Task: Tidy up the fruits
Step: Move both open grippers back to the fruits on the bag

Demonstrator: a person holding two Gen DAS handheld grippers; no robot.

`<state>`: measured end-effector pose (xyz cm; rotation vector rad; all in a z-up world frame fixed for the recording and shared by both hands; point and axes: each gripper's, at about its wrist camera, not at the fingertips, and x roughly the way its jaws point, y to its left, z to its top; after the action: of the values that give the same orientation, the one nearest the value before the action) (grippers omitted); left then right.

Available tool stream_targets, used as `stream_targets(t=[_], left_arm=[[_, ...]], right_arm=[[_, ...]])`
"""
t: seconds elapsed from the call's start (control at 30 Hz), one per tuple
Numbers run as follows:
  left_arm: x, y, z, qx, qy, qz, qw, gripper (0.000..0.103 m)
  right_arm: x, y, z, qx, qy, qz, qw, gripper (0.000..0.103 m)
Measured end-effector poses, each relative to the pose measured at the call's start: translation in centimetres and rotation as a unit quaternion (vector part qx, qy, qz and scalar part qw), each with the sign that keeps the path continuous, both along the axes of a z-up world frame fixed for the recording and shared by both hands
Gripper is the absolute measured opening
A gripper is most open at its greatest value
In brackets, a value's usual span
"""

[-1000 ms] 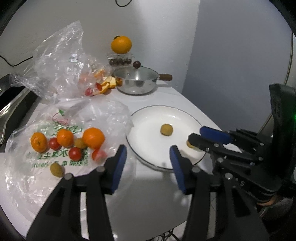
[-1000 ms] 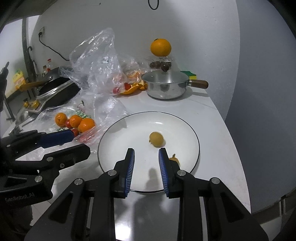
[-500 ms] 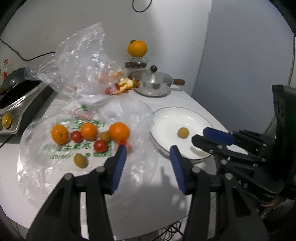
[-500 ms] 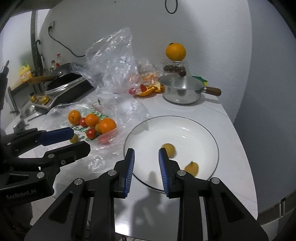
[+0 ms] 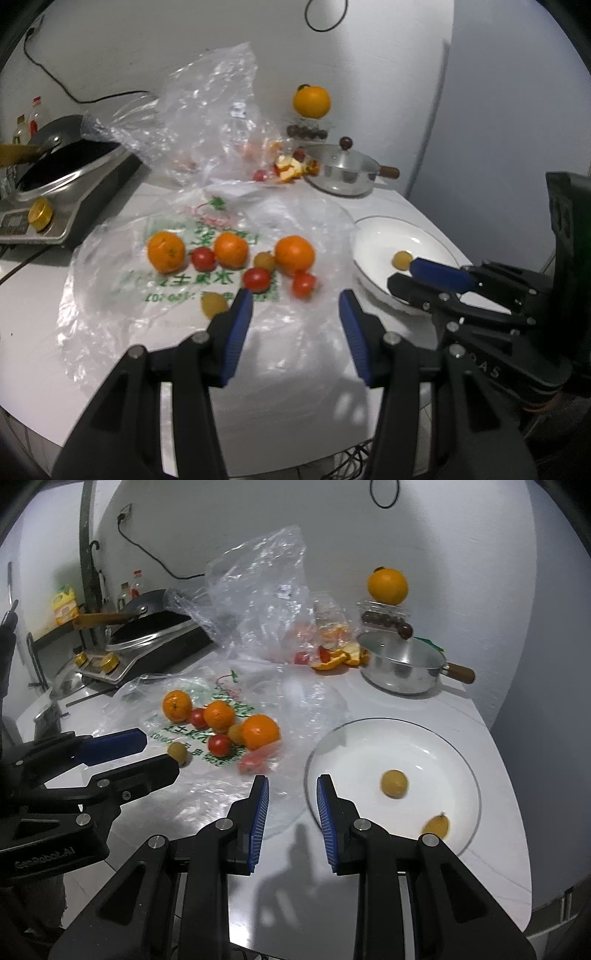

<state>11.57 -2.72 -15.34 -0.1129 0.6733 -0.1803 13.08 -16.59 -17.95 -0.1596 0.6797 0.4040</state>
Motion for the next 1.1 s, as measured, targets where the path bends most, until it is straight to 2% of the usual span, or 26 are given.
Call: stream_targets(t=[0.63,0.77,0.87,1.1], left_arm=[[0.8,6.9,-2.0,-0.013,0.011,0.040,0.9991,0.050],[1.5,7.4,-2.3,-0.015,0.015,0.041,0.9989,0.050],[2.1,7.4,-2.6,-0.014,0.018,0.039,0.9990,0.050],[3.6,6.7,-3.3,-0.014,0.024,0.026,0.9993,0.050]], right_arm=[[2.8,8.1,-1.5,-0.003,0.028,0.045,0.999,0.029],[4.0,8.3,-2.1,0.008,0.042,0.034,0.999,0.029],[5.0,7.8,-2.5,0.010,0.045,0.018,0.999,0.035],[6.2,6.8,-3.2,0.005,0.056,0.002,0.998,0.035]])
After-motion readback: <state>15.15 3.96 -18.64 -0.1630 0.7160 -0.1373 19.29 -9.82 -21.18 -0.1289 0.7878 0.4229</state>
